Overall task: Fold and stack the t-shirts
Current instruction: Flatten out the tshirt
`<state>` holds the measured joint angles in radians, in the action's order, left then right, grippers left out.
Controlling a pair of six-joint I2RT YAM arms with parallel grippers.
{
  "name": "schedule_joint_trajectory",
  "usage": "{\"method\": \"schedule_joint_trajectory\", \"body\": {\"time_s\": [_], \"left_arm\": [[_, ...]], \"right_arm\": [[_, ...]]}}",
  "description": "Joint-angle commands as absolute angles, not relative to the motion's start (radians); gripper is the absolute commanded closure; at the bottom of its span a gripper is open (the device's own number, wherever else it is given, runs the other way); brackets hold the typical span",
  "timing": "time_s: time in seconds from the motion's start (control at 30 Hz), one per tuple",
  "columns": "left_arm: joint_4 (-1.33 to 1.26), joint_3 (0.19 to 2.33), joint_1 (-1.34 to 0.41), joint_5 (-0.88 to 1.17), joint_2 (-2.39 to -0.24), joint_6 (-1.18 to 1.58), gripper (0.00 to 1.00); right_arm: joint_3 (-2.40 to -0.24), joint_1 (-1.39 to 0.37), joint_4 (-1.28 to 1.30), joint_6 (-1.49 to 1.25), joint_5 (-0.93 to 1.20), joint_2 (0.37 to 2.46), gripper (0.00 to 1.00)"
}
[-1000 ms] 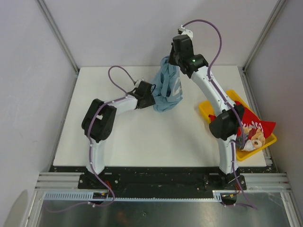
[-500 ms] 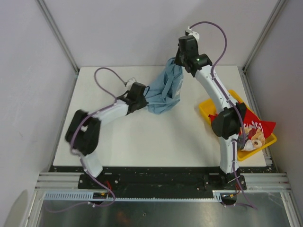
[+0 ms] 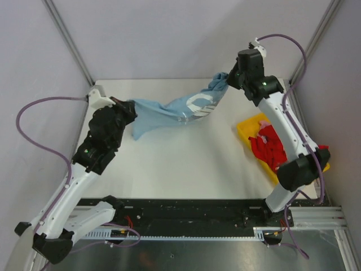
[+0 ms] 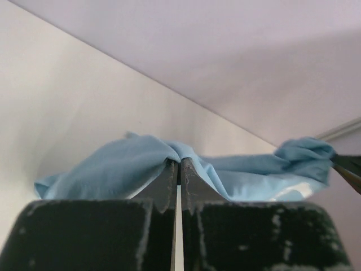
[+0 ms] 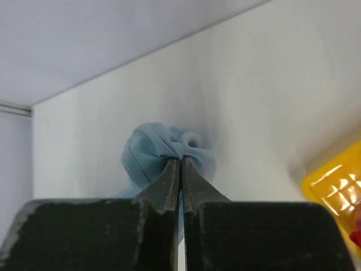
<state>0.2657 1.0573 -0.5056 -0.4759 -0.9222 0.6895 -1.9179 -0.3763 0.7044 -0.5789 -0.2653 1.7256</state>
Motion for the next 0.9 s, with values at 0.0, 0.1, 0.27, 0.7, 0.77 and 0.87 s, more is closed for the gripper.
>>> {"method": "schedule_joint_trajectory", "body": {"time_s": [0.0,0.1,0.27,0.7,0.77,0.87], "left_arm": [[0.297,1.12,-0.417,-0.518,-0.964,0.647,1.0],[0.29,1.215,-0.295,-0.416,-1.093,0.668,1.0],[0.283,1.548,-0.149,-0.225,-1.385,0.662,1.0],[0.277,1.786,0.04,-0.017,-1.363,0.711,1.0],[0.278,1.639,0.046,-0.028,-1.294,0.721,1.0],[0.278,1.344,0.053,-0.012,-1.184,0.753,1.0]], "right_arm": [[-1.826,-0.373,0.484,-0.643,-0.226,1.614,1.0],[-1.821,-0.369,0.356,-0.652,-0.166,1.667,1.0],[-2.203,-0.355,0.356,-0.651,-0.04,1.955,1.0],[-2.036,-0.329,0.055,-0.692,0.002,1.78,1.0],[-1.833,-0.325,0.03,-0.73,0.013,1.712,1.0],[-1.512,-0.326,0.013,-0.802,0.054,1.623,0.92]]}}
